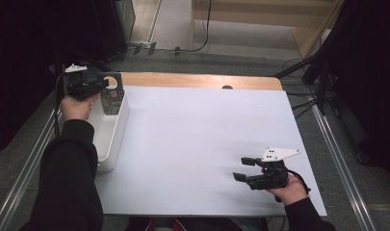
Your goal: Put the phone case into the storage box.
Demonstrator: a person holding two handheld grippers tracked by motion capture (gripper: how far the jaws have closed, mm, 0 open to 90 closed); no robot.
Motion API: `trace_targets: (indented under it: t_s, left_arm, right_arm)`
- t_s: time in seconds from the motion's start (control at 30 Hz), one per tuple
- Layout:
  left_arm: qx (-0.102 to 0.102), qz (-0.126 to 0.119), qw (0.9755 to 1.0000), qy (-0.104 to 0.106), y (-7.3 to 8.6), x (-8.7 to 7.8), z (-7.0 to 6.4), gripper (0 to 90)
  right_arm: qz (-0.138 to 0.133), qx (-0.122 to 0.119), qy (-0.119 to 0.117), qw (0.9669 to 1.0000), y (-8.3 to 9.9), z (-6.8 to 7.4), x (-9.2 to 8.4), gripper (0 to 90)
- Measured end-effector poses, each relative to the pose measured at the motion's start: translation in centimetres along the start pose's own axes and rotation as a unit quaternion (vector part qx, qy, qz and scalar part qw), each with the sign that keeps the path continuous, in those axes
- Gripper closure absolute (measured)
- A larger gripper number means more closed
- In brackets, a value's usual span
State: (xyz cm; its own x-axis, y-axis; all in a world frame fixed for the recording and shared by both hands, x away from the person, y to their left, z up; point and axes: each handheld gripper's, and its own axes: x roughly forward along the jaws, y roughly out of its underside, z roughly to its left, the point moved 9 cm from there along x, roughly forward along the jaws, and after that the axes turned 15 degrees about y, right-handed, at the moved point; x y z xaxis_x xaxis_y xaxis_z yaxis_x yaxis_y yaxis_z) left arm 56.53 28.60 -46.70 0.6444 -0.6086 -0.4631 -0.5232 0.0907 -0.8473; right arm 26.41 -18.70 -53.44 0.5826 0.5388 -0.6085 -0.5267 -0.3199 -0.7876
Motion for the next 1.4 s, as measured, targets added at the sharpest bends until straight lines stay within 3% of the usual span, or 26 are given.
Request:
trace_targets:
  t_s: [0.43, 0.77, 0.93, 1.4]
  left_arm:
    - [-0.009, 0.003, 0.9999, 0.002, 0.2, 0.0, 0.3, 66.2]
    - [-0.014, 0.008, 0.9999, -0.001, 0.3, 0.0, 0.5, 53.9]
    - [-0.033, 0.010, 0.9994, 0.002, 0.4, -0.1, 0.6, 42.5]
    - [-0.039, 0.005, 0.9992, 0.005, -0.3, -1.4, 0.1, 29.9]
  right_arm:
    - [0.000, -0.001, 0.001, 1.0000, 0.0, 0.0, 0.0, 29.3]
    - [0.000, 0.000, 0.000, 1.0000, 0.0, 0.0, -0.1, 29.3]
    - [0.000, 0.000, 0.000, 1.0000, 0.0, 0.0, -0.1, 29.4]
    - [0.000, 0.001, 0.001, 1.0000, 0.0, 0.0, -0.1, 29.3]
